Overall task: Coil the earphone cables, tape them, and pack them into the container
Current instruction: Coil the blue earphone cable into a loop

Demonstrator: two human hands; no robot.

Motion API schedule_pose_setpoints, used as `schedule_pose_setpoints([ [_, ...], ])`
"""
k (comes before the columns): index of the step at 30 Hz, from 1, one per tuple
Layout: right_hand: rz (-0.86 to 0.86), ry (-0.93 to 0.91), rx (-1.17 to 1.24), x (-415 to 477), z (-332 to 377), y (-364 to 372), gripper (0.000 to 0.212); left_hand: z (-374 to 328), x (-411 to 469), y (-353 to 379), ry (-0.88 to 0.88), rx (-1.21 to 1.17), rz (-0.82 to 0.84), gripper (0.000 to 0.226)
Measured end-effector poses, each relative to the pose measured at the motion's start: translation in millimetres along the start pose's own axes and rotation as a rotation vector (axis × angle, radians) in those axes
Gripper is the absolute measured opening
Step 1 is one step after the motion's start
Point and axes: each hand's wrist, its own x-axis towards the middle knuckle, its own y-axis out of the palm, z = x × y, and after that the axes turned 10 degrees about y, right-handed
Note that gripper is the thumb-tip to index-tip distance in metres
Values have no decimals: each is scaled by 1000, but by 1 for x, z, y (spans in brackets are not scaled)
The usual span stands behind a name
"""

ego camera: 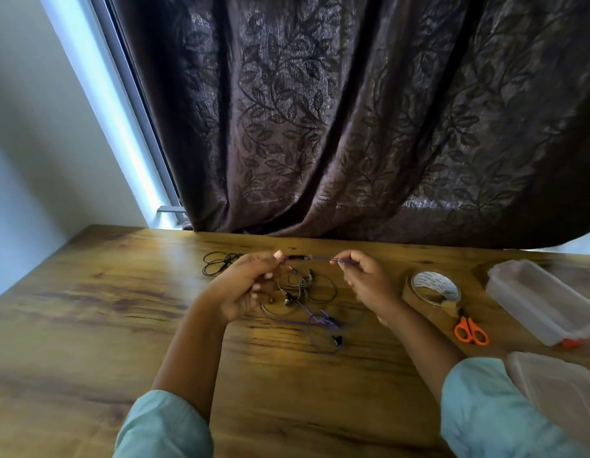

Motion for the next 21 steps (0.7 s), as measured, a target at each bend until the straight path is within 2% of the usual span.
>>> schedule_pose_setpoints([
  [4, 207, 5, -465, 7, -6, 1, 9, -4, -3, 0, 158, -235, 14, 28],
  [7, 212, -12, -568, 10, -2, 2, 7, -12, -5, 8, 221, -271, 53, 38],
  [9, 162, -48, -624, 12, 6, -3, 7, -20, -7, 11, 253, -245, 75, 46],
  [10, 103, -63, -736, 12, 10, -6, 7, -24, -7, 11, 255, -182, 79, 51],
  [13, -211, -148, -1155, 10, 19, -13, 14, -37, -8, 12, 227, 204, 57, 61],
  [15, -331, -176, -1182, 11, 16, -16, 18, -45, -7, 12, 227, 392, 18, 63],
  [17, -348, -159, -1132, 12, 12, -18, 19, -50, -7, 8, 257, 427, -39, 62],
  [19, -267, -92, -1023, 13, 9, -21, 19, -53, -7, -4, 275, 335, -98, 59],
  [21, -89, -7, -871, 14, 6, -25, 17, -52, -8, -17, 253, 227, -136, 56],
])
